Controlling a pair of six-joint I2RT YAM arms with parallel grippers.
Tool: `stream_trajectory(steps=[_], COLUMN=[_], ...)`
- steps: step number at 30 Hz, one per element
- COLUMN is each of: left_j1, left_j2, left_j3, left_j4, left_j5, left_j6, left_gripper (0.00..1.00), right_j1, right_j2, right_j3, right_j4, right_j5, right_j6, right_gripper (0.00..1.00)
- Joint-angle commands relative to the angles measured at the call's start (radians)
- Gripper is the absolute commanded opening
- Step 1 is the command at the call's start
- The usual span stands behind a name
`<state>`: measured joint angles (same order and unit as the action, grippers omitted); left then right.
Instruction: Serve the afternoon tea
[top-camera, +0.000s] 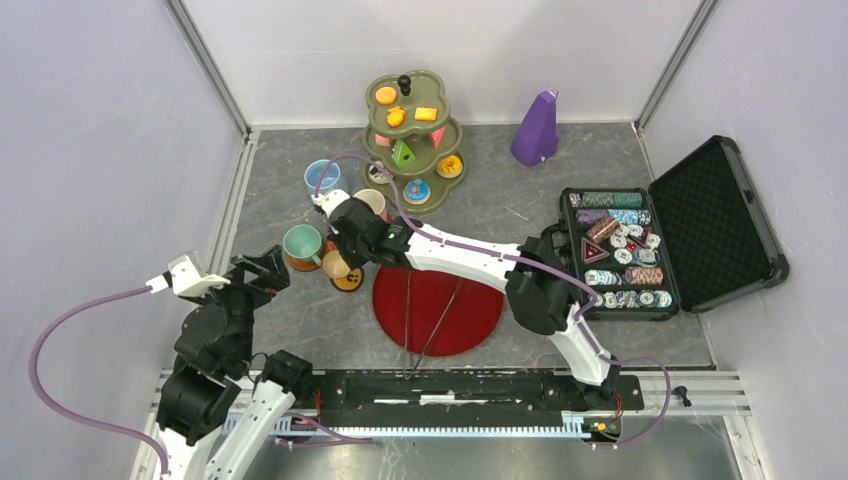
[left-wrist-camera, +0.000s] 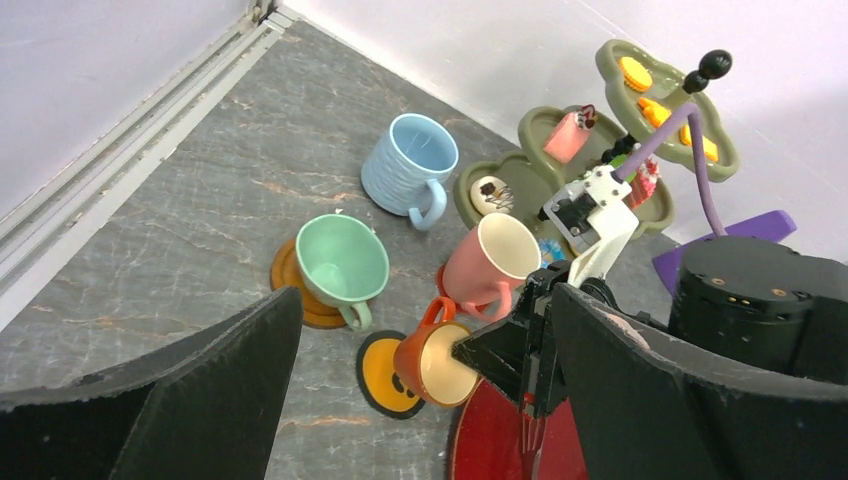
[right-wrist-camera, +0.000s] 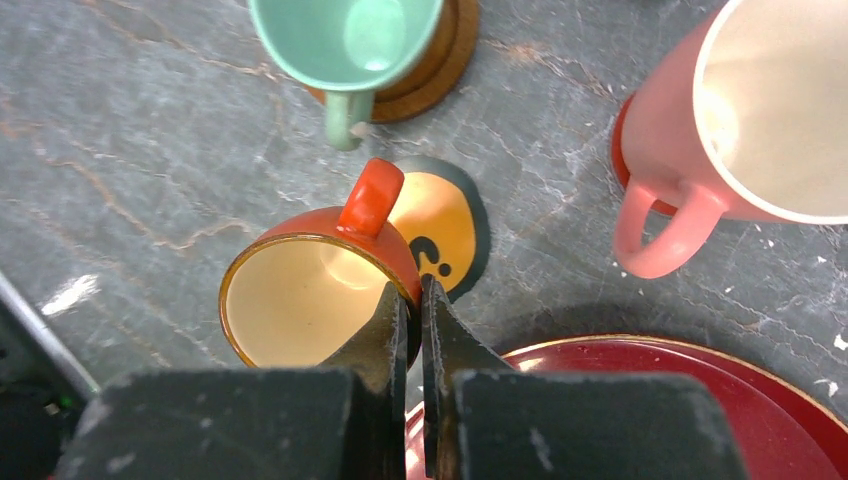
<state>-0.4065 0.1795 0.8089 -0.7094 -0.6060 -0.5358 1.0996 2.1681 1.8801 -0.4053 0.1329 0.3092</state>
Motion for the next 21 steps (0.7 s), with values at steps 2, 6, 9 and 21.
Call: stream_trajectory(steps=[2,6,9,21], left_j1=[-0.002,-0.002,-0.002,-0.002], left_j2=[-0.03,-0.04,-0.044,-0.047], left_j3=[0.022,0.019,0.017,0.007], left_j4=[-0.038,-0.044,-0.047,-0.043], left_j5=[-0.039,-0.032,-0.032,-0.026], left_j6=[0.074,0.074,0.079,0.086], left_gripper=[1.0,1.0,1.0,1.0], right_j1=[0.008,0.009,0.014,0.021], right_j2=[0.049,0.075,0.095,0.146], right_j3=[0.109,0.126,0.134,0.146], right_j4=[-0.038,-0.032,-0.038,-0.046], right_j5=[0.09,0.094,0.096,0.111], right_j6=[-0.016,-0.023,-0.025,-0.035], right_gripper=[0.0,0.01,0.03,0.07])
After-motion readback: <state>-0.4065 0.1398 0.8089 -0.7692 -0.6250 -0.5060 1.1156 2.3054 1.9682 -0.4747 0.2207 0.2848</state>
